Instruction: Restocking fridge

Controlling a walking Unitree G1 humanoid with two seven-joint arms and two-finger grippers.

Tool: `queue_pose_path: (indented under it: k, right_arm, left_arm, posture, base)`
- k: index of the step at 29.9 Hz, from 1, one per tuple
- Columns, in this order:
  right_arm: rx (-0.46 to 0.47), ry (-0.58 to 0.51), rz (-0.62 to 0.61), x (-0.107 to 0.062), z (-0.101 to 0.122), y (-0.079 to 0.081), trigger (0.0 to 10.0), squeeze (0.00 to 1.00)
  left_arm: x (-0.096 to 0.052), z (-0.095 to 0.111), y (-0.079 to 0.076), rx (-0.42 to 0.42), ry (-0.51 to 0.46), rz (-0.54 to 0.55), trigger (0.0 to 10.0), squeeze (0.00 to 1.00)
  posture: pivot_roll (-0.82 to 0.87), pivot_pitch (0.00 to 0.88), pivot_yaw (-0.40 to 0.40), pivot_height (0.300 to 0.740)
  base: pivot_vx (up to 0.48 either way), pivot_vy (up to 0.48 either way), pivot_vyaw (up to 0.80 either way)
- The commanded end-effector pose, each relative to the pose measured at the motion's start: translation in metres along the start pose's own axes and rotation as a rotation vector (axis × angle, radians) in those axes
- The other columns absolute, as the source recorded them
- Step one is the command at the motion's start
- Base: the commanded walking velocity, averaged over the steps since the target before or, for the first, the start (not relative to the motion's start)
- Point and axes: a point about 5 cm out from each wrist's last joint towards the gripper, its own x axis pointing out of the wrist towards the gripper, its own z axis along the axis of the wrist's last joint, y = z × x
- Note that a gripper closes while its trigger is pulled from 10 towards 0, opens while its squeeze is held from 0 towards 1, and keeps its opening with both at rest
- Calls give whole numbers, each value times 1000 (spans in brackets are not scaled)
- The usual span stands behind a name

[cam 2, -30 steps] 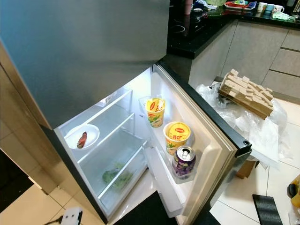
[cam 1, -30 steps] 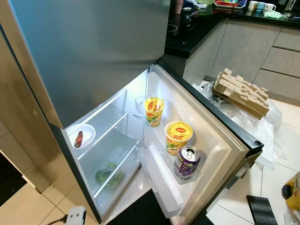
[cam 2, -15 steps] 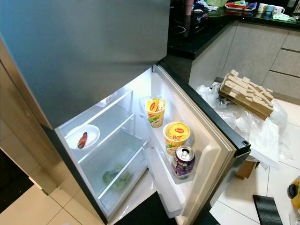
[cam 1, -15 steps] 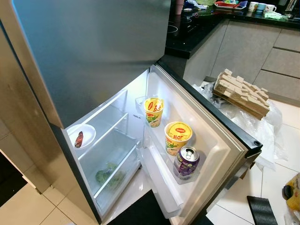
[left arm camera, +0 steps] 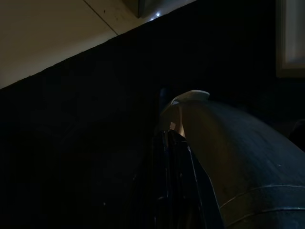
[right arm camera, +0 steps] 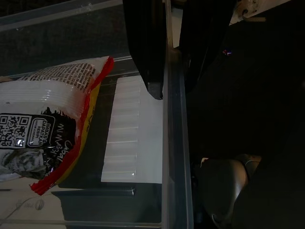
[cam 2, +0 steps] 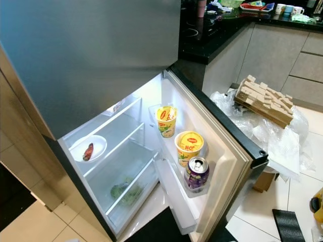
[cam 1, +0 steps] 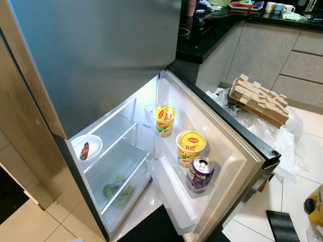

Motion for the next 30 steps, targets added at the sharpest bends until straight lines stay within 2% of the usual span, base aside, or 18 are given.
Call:
queue_pose_path:
  k: [1, 30]
  right_arm:
    - [4, -6, -7, 0, 2, 0, 10000, 0]
    - [4, -7, -2, 0, 1, 1, 10000, 0]
  left_arm:
    - [-2, -11, 2, 14, 50, 8, 10000, 0]
    - [-1, -13, -3, 43, 61, -11, 10000, 0]
  posture:
    - [-39, 0, -26, 740]
    - [-40, 0, -23, 740]
  base:
    - [-296, 0, 0]
    - [-314, 0, 0]
